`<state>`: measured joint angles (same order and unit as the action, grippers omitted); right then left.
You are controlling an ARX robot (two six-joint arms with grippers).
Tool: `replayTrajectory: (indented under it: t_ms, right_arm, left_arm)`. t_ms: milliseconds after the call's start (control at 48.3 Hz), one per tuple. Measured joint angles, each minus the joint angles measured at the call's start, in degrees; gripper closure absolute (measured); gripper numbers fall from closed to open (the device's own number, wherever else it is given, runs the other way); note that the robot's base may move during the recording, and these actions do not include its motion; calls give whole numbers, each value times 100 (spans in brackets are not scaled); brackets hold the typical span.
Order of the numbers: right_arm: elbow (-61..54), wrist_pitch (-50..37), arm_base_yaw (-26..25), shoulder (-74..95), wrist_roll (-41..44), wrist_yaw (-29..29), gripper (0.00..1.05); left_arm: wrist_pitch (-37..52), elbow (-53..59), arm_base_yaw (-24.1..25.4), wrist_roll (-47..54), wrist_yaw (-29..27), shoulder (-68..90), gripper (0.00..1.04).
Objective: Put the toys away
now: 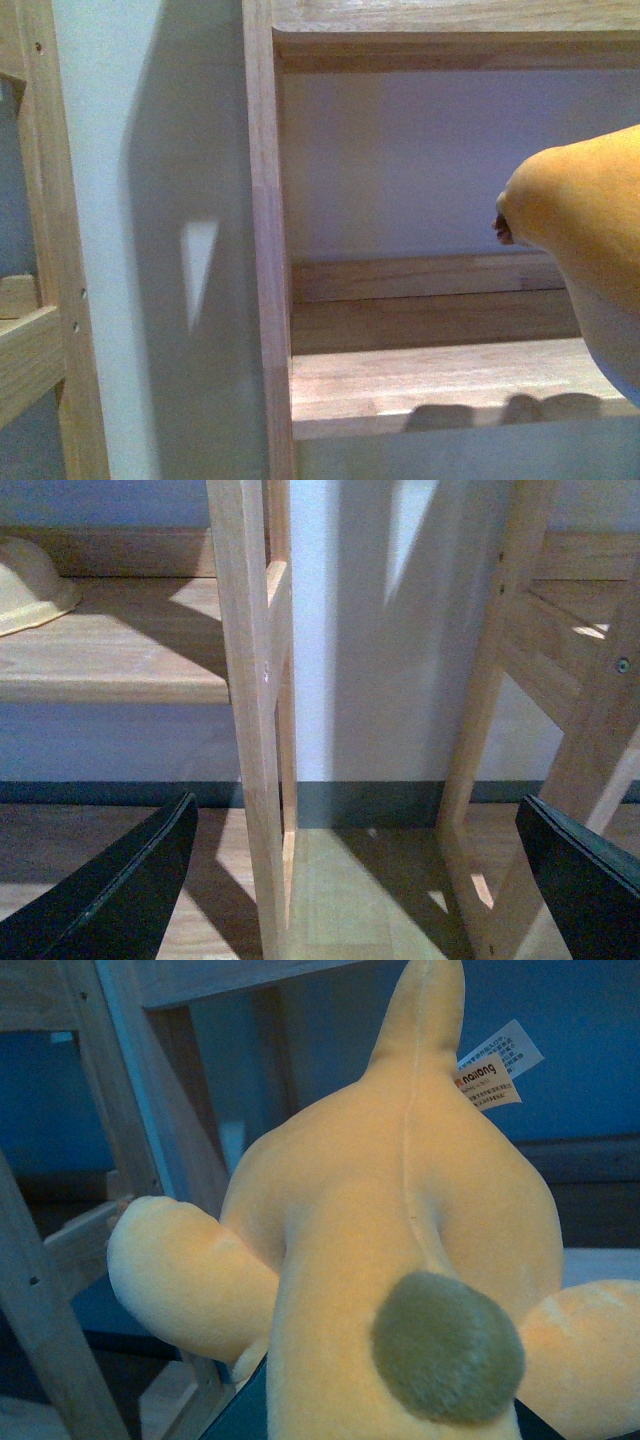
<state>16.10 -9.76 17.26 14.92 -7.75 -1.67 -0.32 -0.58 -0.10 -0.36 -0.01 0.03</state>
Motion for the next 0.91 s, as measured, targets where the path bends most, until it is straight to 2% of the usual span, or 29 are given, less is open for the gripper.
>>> replayTrajectory:
  t_ms: [269,352,414,579,910]
  right_arm:
    - [2,24,7,7,22,-48,85]
    - [225,629,61,79,175,-356,85]
    - [562,1196,2,278,385,-492,85]
    - [1637,1207,-142,848,892,-485,85]
    - [3960,1084,455,2133,1709,-579,85]
  left_arm:
    - [0,0,0,0,2,2,6]
    - [0,0,0,0,0,0,6]
    - [0,0,0,0,2,0,6]
    - [0,0,0,0,0,0,6]
    - [0,0,0,0,0,0,6]
